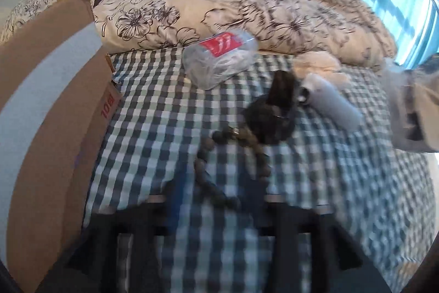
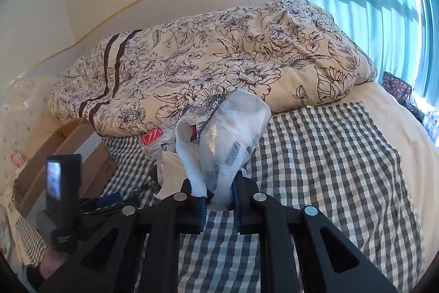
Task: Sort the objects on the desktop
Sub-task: 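Carry the bead bracelet and plastic bag with both tools over the cardboard box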
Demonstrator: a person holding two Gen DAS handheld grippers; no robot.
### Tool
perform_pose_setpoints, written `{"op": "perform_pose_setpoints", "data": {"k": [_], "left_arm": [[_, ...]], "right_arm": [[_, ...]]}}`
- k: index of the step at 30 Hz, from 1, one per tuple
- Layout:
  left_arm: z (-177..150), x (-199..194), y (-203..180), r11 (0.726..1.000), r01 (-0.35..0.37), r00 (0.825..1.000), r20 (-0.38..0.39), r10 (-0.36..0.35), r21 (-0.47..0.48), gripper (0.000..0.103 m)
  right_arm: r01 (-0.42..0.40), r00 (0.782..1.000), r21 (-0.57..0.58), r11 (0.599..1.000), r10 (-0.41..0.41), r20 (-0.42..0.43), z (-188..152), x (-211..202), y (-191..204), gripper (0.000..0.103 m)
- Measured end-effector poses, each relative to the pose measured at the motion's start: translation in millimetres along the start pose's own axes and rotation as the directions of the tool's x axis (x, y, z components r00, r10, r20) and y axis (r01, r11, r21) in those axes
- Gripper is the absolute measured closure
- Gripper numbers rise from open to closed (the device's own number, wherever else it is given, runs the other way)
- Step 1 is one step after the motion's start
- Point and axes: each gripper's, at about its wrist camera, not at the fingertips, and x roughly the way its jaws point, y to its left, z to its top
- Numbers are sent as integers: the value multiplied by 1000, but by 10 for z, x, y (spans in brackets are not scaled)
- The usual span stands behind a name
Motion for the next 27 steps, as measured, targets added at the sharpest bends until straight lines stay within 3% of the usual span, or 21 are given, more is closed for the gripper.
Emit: {"op": "perform_pose_setpoints", "data": {"k": [5,8,11,19,27], "left_arm": [[44,278,46,1000,-24,999,-32,24,5,40],[43,342,83,1000,-4,1000,-24,4,-13,42],[50,297,25,999,47,999,-27,-47,8,93],[-76,19,-68,998,54,999,-5,-54,30,92],[-133,-710,-140,996,78,994,78,-82,50,92]], "right_arm": [[-16,1000,-10,1000,16,19,35,-45,73,89],[-21,999,-22,1000,21,32,63,-107,117,89],[-22,999,-24,999,23,44,96,-177,146,89],[-20,997,-18,1000,22,76,174,-492,177,89],[-23,993,-19,1000,25,117,252,-936,321,89]]}}
